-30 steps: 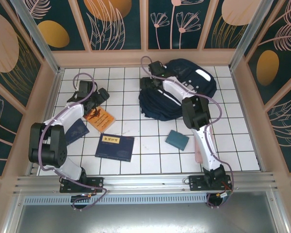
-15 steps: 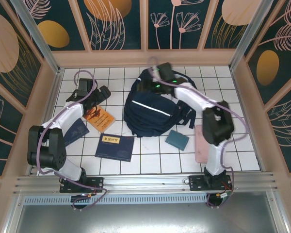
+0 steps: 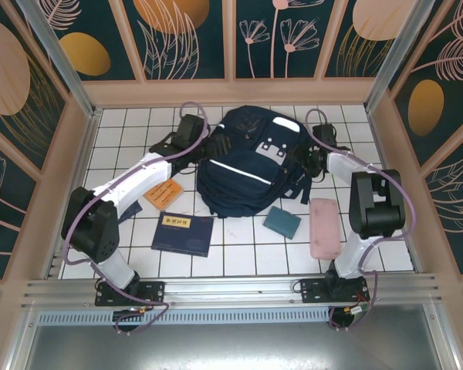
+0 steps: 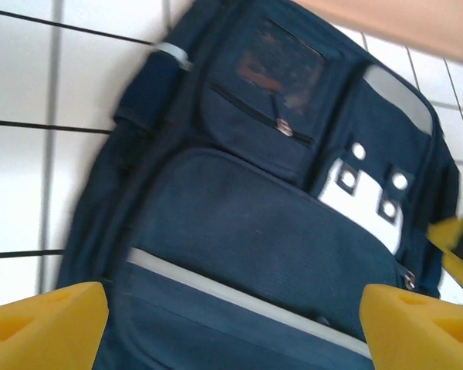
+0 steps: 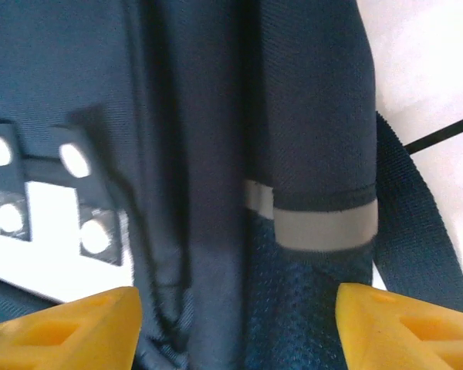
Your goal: Pack the student bag
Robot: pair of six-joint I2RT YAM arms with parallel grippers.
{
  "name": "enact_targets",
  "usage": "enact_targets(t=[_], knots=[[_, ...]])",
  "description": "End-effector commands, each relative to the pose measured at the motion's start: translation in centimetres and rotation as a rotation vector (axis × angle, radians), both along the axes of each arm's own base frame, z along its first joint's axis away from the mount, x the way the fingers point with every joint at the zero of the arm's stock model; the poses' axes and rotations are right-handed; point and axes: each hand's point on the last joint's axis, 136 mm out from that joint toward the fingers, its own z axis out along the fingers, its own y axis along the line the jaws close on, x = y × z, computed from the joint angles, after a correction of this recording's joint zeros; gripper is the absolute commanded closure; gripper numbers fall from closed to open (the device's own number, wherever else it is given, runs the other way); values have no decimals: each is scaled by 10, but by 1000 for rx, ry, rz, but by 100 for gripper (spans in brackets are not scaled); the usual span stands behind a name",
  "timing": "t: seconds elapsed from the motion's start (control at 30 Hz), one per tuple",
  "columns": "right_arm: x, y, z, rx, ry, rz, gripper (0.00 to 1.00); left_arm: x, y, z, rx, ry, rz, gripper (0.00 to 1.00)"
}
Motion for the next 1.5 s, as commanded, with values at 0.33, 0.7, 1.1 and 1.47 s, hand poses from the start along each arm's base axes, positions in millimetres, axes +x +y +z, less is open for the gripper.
enact_targets(t=[0.33, 0.7, 1.1, 1.47], knots=[[44, 73, 44, 234, -215, 324, 40, -26, -85, -42, 267, 16, -225, 27], [14, -5, 46, 191, -163, 96, 34, -54, -143, -69, 568, -52, -442, 53], [-11, -39, 40, 217, -138, -21, 33, -74, -201, -121, 626, -14, -566, 65], [-15, -37, 36, 240, -130, -30, 34, -46, -179, -142, 794, -20, -380, 67]])
